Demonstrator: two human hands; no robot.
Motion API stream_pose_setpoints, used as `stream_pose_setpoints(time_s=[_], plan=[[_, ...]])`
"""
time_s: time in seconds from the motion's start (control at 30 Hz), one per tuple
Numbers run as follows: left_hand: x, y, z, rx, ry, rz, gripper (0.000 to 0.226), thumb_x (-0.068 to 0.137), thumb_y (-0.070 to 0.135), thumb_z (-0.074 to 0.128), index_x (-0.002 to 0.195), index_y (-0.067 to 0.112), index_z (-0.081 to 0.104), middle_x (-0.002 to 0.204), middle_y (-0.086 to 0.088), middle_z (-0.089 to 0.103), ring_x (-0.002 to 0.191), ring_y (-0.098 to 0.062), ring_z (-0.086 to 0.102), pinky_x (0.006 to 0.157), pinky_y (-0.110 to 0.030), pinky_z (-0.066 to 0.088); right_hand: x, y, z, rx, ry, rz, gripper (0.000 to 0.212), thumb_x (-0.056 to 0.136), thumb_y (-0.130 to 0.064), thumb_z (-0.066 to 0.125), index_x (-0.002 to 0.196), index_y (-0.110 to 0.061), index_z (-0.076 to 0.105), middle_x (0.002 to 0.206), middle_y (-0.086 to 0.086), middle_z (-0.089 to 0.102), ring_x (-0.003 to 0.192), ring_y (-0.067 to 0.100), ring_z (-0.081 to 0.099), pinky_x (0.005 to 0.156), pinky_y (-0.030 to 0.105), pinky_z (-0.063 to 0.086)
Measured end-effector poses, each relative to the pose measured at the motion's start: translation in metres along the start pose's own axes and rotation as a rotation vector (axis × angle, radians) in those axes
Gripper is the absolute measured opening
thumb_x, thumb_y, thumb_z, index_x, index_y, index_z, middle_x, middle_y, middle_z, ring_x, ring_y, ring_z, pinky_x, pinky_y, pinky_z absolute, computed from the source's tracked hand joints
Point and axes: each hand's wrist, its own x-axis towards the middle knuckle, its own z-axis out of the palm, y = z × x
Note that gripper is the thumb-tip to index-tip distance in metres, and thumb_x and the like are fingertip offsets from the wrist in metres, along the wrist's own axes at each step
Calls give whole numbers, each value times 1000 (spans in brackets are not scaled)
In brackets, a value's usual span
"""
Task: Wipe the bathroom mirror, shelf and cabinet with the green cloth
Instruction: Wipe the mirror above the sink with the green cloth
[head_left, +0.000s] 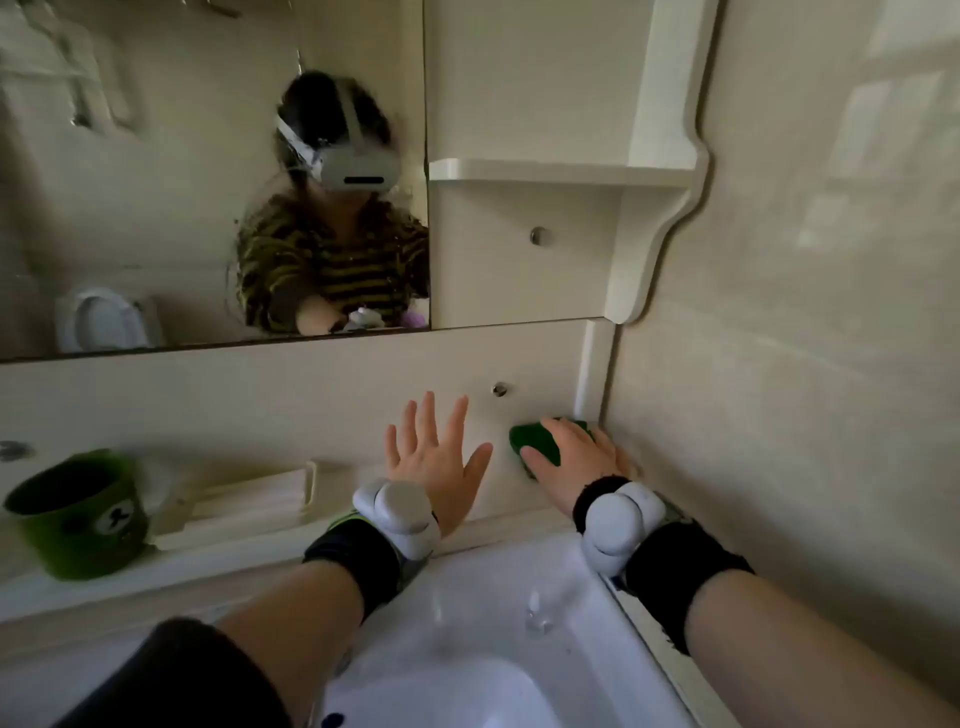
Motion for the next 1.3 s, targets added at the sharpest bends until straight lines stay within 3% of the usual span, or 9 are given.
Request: stream_pose_setpoints(time_s=[0.37, 0.5, 0.7, 0.8, 1.03, 1.17, 1.3], plan=[[22, -1, 29, 137, 19, -18, 62, 95, 56, 20, 147, 34, -5, 156, -2, -18, 142, -24, -19, 113, -41, -11, 44, 22, 20, -13, -90, -17, 58, 86, -47, 50, 138, -32, 32, 147, -3, 31, 134, 30, 25, 110, 43, 20], [25, -4, 31, 163, 16, -22, 61, 95, 55, 22, 148, 33, -1, 156, -4, -15, 143, -25, -16, 113, -42, -9, 55, 20, 27, -10, -99, -19, 52, 80, -45, 52, 129, -31, 45, 140, -1, 40, 129, 32, 35, 107, 44, 27], [25, -9, 30, 183, 27, -40, 62, 95, 55, 25, 148, 33, 2, 156, -3, -15, 143, -25, -15, 113, -43, -8, 64, 22, 44, -7, -119, 32, 57, 80, -46, 51, 133, -37, 34, 150, -5, 20, 134, 36, 20, 110, 46, 20], [24, -8, 28, 186, 26, -46, 62, 95, 55, 25, 148, 32, 2, 156, -3, -15, 143, -25, -15, 113, -42, -9, 66, 21, 46, -32, -108, 40, 56, 82, -44, 51, 134, -37, 32, 149, -3, 19, 131, 38, 23, 109, 45, 23], [16, -4, 15, 199, 18, -43, 62, 96, 53, 26, 148, 32, 0, 156, -5, -15, 143, -26, -15, 113, -43, -9, 74, 20, 21, -68, -84, -10, 33, 86, -12, 48, 119, -16, 45, 127, 11, 42, 108, 35, 49, 82, 34, 43], [15, -2, 2, 188, 6, -27, 62, 96, 52, 27, 148, 31, 0, 157, -6, -12, 143, -26, -14, 113, -44, -9, 70, 17, 6, 13, -52, -48, 23, 84, -10, 48, 107, -8, 50, 112, 16, 56, 100, 33, 54, 80, 34, 47], [14, 0, -11, 185, 11, -7, 62, 96, 50, 33, 148, 32, 5, 157, -5, -5, 144, -26, -9, 114, -44, -8, 60, -2, -7, 58, -19, -111, 25, 83, -13, 50, 108, -10, 51, 108, 12, 58, 95, 31, 56, 73, 29, 44]])
